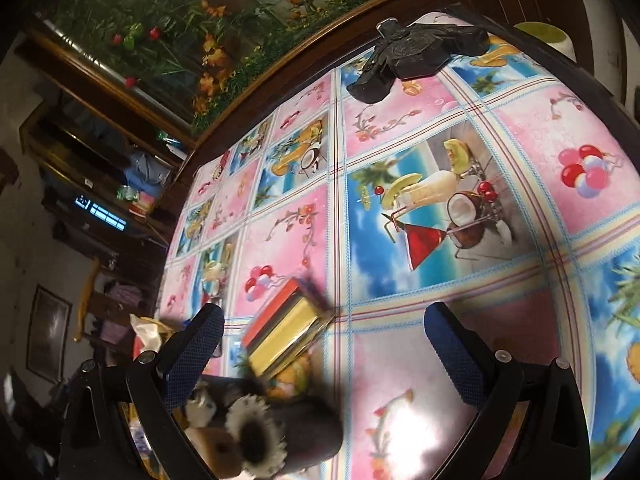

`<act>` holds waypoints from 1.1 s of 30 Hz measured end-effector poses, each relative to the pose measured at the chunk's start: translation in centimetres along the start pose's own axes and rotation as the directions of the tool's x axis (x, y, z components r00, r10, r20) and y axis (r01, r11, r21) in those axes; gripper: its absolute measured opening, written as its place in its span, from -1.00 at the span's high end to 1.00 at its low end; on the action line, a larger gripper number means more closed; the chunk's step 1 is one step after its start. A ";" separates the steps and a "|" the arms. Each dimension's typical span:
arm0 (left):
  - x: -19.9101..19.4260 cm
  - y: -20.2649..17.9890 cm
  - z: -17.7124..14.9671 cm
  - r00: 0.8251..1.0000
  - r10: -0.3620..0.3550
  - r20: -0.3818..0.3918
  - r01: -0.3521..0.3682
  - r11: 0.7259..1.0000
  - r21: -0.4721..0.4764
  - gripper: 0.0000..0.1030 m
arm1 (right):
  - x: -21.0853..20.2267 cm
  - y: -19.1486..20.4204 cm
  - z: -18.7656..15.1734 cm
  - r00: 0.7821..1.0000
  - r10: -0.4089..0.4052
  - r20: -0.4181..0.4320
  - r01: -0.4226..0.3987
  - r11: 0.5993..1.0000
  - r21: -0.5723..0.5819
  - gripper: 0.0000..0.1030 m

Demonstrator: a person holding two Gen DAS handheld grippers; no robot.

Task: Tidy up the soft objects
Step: 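Close the right gripper on the striped pack, then lift the striped pack with the right gripper and release it into the tray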

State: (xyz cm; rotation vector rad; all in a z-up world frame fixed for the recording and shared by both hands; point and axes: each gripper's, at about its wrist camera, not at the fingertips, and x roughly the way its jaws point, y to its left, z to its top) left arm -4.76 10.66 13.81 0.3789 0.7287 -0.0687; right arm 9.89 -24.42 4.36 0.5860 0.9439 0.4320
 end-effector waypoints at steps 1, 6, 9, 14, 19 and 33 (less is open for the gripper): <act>-0.5 0.9 -0.9 1.000 0.004 0.000 -0.004 1.000 -0.026 0.45 | -0.2 0.3 0.1 1.000 0.001 -0.013 -0.001 1.000 0.000 -0.98; -1.5 4.0 -5.1 1.000 -0.004 -0.015 0.002 0.990 -0.143 0.45 | 2.2 2.9 2.4 0.978 0.019 -0.206 -0.006 0.998 0.065 -0.98; -1.3 5.2 -7.3 0.999 -0.023 -0.023 0.018 0.979 -0.202 0.45 | 5.0 4.0 3.5 0.936 -0.058 -0.347 0.102 0.989 0.110 -0.98; 0.3 6.2 -9.8 0.996 -0.071 -0.049 0.056 0.965 -0.255 0.45 | 9.8 6.5 5.3 0.848 -0.239 -0.473 0.297 0.954 0.049 -0.98; 1.1 7.1 -11.7 0.993 -0.093 -0.067 0.069 0.953 -0.294 0.45 | 14.6 8.3 5.5 0.738 -0.385 -0.555 0.435 0.899 -0.046 -0.92; 2.2 9.6 -14.6 0.983 -0.160 -0.085 0.110 0.899 -0.423 0.45 | 8.3 18.2 5.1 0.881 -0.416 -0.226 0.359 0.898 -0.252 0.02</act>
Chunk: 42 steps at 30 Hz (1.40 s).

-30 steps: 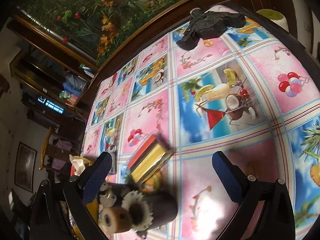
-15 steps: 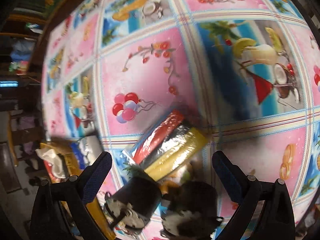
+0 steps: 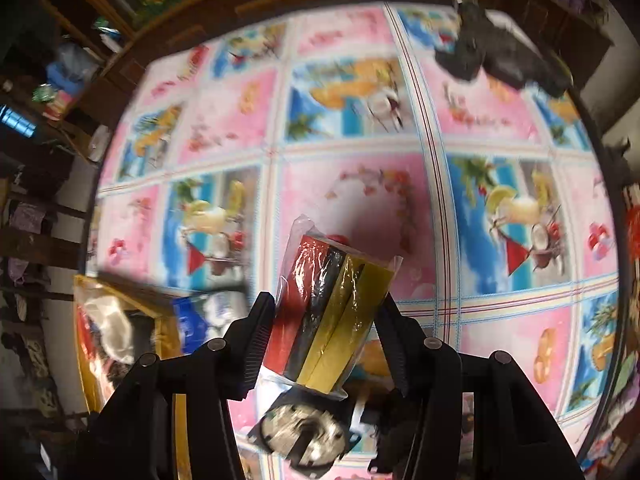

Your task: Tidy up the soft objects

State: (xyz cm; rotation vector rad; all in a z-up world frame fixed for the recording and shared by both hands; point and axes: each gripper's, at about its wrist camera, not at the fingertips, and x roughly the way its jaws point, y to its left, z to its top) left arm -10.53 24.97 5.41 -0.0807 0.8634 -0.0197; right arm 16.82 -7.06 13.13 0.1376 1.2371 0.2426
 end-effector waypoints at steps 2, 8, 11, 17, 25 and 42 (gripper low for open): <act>-0.1 0.2 -0.1 1.000 -0.002 -0.006 0.002 1.000 -0.022 0.45 | -2.2 2.2 -2.2 0.997 0.074 0.016 -0.073 0.996 -0.057 0.02; -0.6 2.9 1.6 0.997 -0.055 0.055 0.063 0.985 -0.158 -0.39 | -3.3 9.3 -10.0 0.961 0.261 -0.092 -0.276 0.926 -0.259 0.01; -0.6 4.3 2.0 0.994 -0.095 0.062 0.107 0.966 -0.237 -0.47 | -1.9 12.4 -13.3 0.928 0.329 -0.174 -0.369 0.877 -0.308 0.01; -3.1 5.7 0.6 0.988 -0.082 0.134 0.122 0.938 -0.325 -0.53 | 1.8 17.5 -16.6 0.875 0.399 -0.273 -0.477 0.805 -0.353 0.00; -6.9 6.9 -1.4 0.972 -0.024 0.233 0.116 0.913 -0.390 -0.60 | 4.5 24.1 -19.3 0.948 0.271 -0.166 -0.317 0.786 -0.530 -0.03; -14.5 3.0 -3.8 0.766 0.433 0.475 -0.256 0.883 -0.393 -0.71 | -2.3 19.3 -21.3 0.873 0.461 0.162 -0.327 0.797 -0.508 -0.33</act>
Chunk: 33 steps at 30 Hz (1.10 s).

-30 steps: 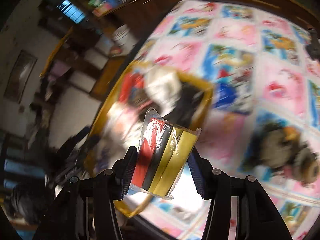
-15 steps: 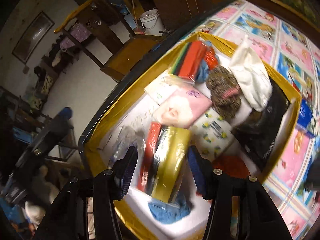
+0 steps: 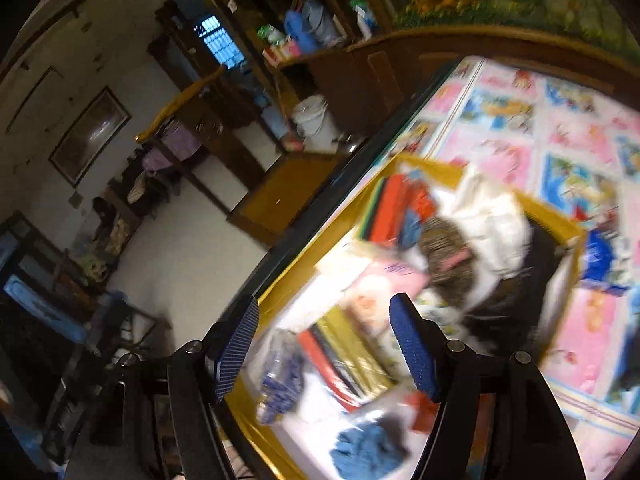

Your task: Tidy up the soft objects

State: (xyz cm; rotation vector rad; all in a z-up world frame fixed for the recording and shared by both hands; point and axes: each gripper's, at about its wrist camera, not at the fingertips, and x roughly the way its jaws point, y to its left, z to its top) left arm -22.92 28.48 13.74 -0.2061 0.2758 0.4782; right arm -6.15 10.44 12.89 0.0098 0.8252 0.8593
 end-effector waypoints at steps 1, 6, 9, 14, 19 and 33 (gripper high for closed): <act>-1.1 -0.3 0.2 0.999 -0.003 0.048 0.003 1.000 0.002 -0.90 | -1.8 0.3 -0.8 0.997 -0.057 0.061 0.058 0.998 -0.026 -0.35; -2.1 -1.7 -0.2 0.985 -0.164 0.046 0.164 0.986 -0.006 -1.00 | -8.2 3.1 -7.4 0.861 -0.312 0.401 0.373 0.924 -0.083 -0.99; -1.7 -2.7 -0.9 0.994 -0.108 0.029 0.107 0.993 0.041 -1.00 | -6.6 5.0 -10.2 0.882 -0.322 0.344 0.390 0.908 -0.150 -0.99; -2.9 -4.2 -0.8 0.997 -0.056 0.061 0.049 0.994 0.098 -1.00 | -4.8 8.2 -14.1 0.865 -0.337 0.372 0.456 0.838 -0.302 -0.99; -2.6 -5.6 -1.4 0.998 -0.063 -0.010 0.063 0.993 0.097 -1.00 | -5.2 7.2 -15.4 0.880 -0.314 0.356 0.427 0.851 -0.306 -0.99; -1.0 -11.5 -4.4 0.986 0.065 -0.155 -0.020 0.960 0.278 -1.00 | -8.7 1.3 -13.9 0.904 -0.347 0.251 0.386 0.914 -0.126 -0.99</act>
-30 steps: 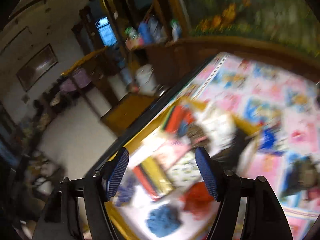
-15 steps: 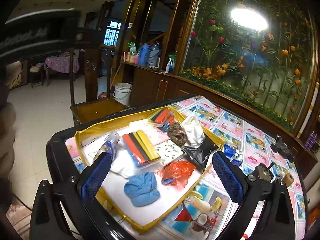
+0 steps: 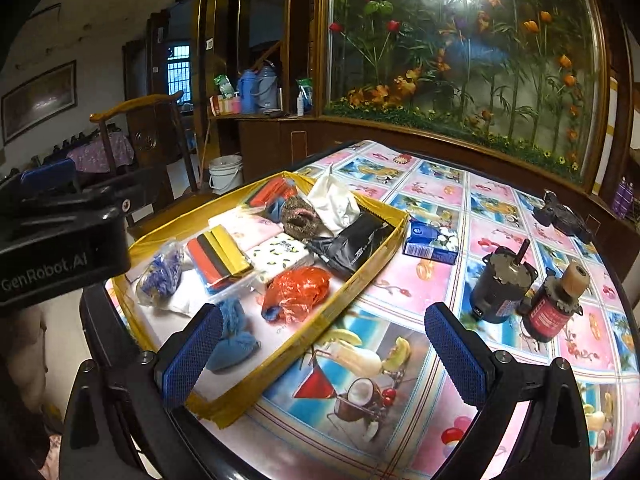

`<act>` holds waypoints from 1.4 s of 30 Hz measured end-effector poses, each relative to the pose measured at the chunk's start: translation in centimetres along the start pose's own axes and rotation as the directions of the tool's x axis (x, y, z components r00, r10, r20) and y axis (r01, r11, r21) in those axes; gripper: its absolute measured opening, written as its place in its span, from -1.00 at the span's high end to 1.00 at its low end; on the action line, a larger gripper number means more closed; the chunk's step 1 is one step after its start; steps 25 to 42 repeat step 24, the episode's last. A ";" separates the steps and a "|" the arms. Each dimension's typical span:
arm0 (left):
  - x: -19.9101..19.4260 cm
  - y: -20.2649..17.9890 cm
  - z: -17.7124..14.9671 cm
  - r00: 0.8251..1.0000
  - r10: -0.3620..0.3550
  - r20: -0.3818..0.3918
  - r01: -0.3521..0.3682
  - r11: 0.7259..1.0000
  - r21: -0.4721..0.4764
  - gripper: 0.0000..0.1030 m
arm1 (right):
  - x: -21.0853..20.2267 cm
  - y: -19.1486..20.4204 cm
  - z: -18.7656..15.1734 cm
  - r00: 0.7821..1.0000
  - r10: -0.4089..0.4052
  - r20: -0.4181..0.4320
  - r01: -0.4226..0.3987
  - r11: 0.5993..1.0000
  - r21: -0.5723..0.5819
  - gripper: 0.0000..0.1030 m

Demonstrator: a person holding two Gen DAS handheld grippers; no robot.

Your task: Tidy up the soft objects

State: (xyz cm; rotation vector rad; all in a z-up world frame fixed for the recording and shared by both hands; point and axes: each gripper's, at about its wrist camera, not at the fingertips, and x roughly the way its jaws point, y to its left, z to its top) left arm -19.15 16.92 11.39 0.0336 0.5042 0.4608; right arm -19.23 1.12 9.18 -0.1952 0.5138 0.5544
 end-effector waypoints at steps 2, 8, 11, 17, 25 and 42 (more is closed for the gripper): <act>0.3 0.7 -0.2 1.000 -0.005 -0.014 0.005 1.000 -0.023 -1.00 | 0.1 0.7 -0.1 1.000 0.007 -0.009 -0.007 1.000 -0.020 -0.99; 1.2 2.2 -0.5 0.999 0.003 -0.041 -0.006 0.997 -0.073 -1.00 | 0.5 2.7 0.0 1.000 0.007 -0.012 -0.008 0.997 -0.079 -0.99; 1.7 2.6 -0.8 0.998 0.006 -0.058 -0.011 0.996 -0.087 -1.00 | 0.6 3.3 -0.1 1.000 0.005 -0.017 -0.007 0.996 -0.092 -0.99; 2.5 3.6 -1.1 0.996 0.005 -0.092 -0.016 0.993 -0.119 -1.00 | 0.8 3.9 0.0 1.000 0.004 -0.031 -0.007 0.995 -0.098 -0.99; 2.7 3.7 -1.4 0.995 0.011 -0.102 -0.024 0.992 -0.121 -1.00 | 1.0 3.9 0.1 0.999 0.009 -0.038 -0.013 0.995 -0.095 -0.99; 2.7 3.7 -1.4 0.995 0.011 -0.102 -0.024 0.992 -0.121 -1.00 | 1.0 3.9 0.1 0.999 0.009 -0.038 -0.013 0.995 -0.095 -0.99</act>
